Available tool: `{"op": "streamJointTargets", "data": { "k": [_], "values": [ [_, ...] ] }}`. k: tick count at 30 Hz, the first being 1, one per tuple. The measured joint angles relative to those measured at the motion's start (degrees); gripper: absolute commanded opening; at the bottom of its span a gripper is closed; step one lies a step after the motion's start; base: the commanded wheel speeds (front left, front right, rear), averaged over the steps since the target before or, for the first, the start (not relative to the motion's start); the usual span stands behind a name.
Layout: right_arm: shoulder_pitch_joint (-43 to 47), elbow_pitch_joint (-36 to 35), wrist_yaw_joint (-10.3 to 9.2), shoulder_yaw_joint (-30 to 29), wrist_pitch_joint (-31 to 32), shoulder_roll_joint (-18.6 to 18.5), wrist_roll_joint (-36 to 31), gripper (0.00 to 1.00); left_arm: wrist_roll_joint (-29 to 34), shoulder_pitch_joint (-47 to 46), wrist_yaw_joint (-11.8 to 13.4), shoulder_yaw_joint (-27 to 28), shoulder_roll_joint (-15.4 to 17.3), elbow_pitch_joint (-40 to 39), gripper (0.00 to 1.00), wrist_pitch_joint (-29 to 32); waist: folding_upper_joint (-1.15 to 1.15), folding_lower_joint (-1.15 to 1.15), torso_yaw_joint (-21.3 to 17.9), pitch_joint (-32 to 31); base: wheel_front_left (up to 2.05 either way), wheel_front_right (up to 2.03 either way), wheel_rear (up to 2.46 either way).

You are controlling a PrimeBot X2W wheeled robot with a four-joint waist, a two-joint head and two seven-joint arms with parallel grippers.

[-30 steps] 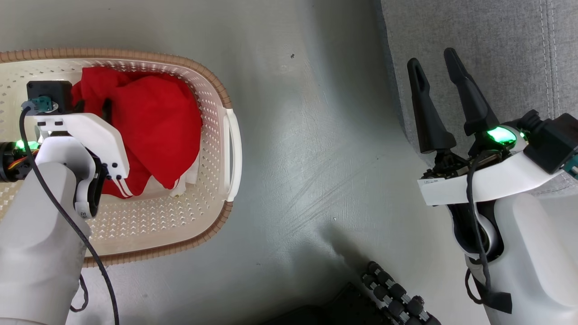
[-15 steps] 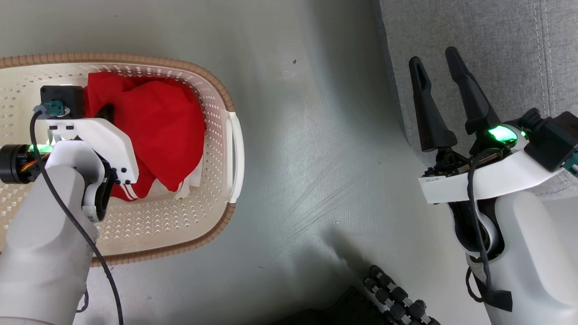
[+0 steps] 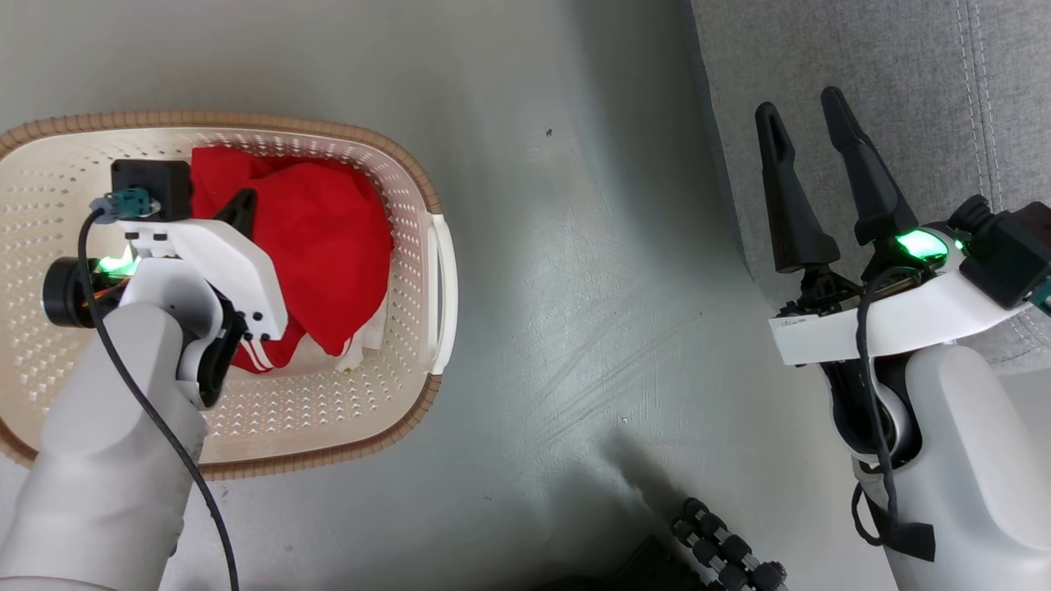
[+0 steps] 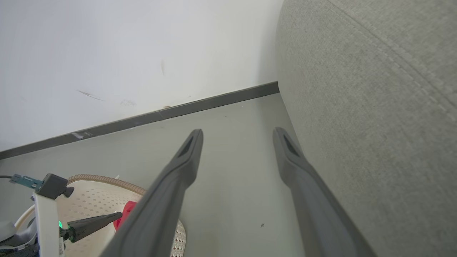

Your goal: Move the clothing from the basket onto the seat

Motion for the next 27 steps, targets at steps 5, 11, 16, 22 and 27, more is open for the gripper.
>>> {"op": "streamJointTargets", "data": {
  "k": [5,11,16,22,27],
  "values": [
    [0.0,0.5,0.00,-0.6,0.0,0.0,0.0,1.00,-0.5,1.0,-1.3,-0.6,-1.3,-0.8,0.00,-0.5,0.00,0.00,0.7,-1.3,0.00,0.00,0.00],
    [0.0,0.8,0.00,-1.4,0.0,0.0,-0.1,1.00,-0.9,3.0,-2.2,-0.8,-1.7,-1.6,0.00,-2.2,0.00,0.00,1.6,-3.1,0.00,0.00,0.00],
    [-0.1,1.1,0.00,-2.6,0.0,0.0,-1.4,1.00,-1.7,3.9,-2.7,-0.6,-2.1,-2.7,0.00,-4.1,0.00,0.00,2.4,-4.8,0.00,0.00,0.00],
    [-1.3,1.6,0.00,-3.1,0.0,0.0,-2.8,1.00,-2.1,4.6,-3.2,-0.4,-3.3,-3.8,0.00,-5.9,0.00,0.00,3.6,-7.3,0.00,0.00,0.00],
    [-1.3,2.0,0.00,-3.4,0.0,0.0,-4.8,1.00,-3.7,6.2,-3.7,-0.1,-3.9,-4.0,0.00,-7.2,0.00,0.00,4.7,-9.6,0.00,0.00,0.00]
  ]
}}
